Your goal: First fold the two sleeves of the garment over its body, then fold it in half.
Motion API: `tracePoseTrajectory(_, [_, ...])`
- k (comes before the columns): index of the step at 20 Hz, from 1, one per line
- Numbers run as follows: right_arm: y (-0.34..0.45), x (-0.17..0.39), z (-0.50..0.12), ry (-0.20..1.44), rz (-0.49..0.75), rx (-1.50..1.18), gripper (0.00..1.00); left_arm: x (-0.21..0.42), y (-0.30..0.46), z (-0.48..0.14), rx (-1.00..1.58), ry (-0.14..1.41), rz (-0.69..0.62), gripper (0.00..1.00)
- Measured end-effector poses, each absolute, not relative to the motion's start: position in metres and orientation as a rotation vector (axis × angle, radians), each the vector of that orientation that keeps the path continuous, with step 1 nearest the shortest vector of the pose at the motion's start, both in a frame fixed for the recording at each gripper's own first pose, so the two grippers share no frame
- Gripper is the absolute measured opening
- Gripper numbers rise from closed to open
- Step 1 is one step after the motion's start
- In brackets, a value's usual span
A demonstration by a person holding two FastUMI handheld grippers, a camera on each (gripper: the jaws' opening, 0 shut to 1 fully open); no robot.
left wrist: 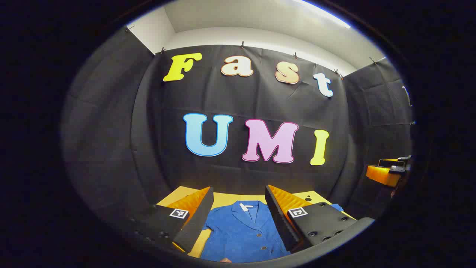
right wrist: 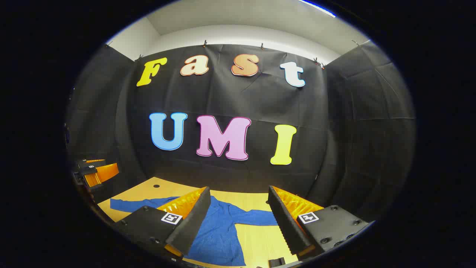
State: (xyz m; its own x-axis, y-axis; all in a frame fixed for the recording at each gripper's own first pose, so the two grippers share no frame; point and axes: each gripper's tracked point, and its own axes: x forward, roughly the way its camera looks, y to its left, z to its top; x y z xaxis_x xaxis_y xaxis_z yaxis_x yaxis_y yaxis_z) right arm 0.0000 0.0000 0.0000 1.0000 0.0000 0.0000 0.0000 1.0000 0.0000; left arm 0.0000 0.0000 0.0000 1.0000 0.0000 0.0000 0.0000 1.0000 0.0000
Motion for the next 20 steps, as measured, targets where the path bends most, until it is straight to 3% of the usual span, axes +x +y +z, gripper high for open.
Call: tracePoseTrajectory(20, [0.009, -0.012, 0.008, -0.033, 0.055, -0.024, 0.94, -0.034, 0.016, 0.016, 0.036, -0.041, 0.053, 0.8])
